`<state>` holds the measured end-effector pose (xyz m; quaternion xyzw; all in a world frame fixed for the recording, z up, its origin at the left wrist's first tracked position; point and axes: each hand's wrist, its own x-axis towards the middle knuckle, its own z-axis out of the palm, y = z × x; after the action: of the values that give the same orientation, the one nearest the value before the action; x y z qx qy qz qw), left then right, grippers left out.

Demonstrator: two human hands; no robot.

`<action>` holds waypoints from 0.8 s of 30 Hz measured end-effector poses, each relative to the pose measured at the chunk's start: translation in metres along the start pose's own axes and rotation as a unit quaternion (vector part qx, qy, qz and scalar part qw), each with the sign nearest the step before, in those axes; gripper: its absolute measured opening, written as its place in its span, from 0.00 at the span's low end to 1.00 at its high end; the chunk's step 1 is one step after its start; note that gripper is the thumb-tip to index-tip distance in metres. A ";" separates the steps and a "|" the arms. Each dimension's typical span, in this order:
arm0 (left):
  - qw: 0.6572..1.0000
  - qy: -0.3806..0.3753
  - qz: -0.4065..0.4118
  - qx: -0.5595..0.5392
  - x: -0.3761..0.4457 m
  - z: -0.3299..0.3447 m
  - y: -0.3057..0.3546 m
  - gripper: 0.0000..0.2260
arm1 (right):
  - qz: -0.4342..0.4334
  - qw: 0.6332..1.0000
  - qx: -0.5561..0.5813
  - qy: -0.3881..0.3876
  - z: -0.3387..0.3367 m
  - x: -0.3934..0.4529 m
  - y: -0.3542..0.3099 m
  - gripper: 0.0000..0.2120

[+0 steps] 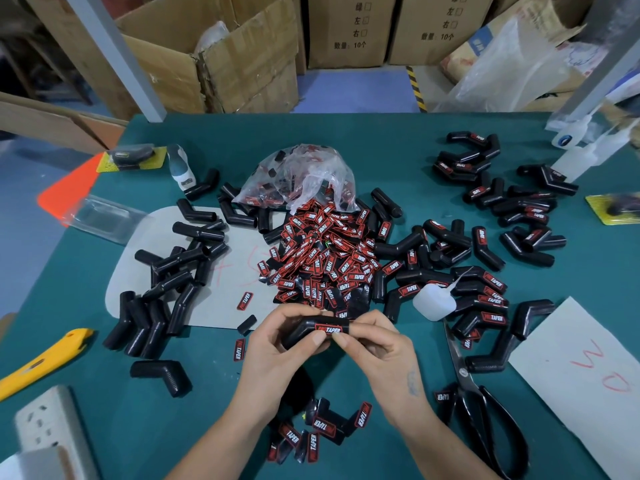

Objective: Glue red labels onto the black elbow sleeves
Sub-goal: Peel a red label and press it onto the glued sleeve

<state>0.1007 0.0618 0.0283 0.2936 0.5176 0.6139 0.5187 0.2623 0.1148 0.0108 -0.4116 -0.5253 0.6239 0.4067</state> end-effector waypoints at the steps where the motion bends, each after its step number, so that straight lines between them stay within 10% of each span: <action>1: 1.000 -0.001 0.003 0.002 0.000 0.000 0.001 0.12 | -0.001 1.000 0.000 -0.001 -0.001 0.000 0.000 0.03; 24: 0.996 -0.030 0.061 0.059 0.001 -0.004 0.004 0.10 | 0.029 0.995 0.094 -0.023 0.007 -0.003 -0.005 0.09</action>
<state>0.0955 0.0614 0.0303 0.3728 0.5179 0.6040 0.4774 0.2566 0.1107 0.0165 -0.3723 -0.4614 0.6913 0.4130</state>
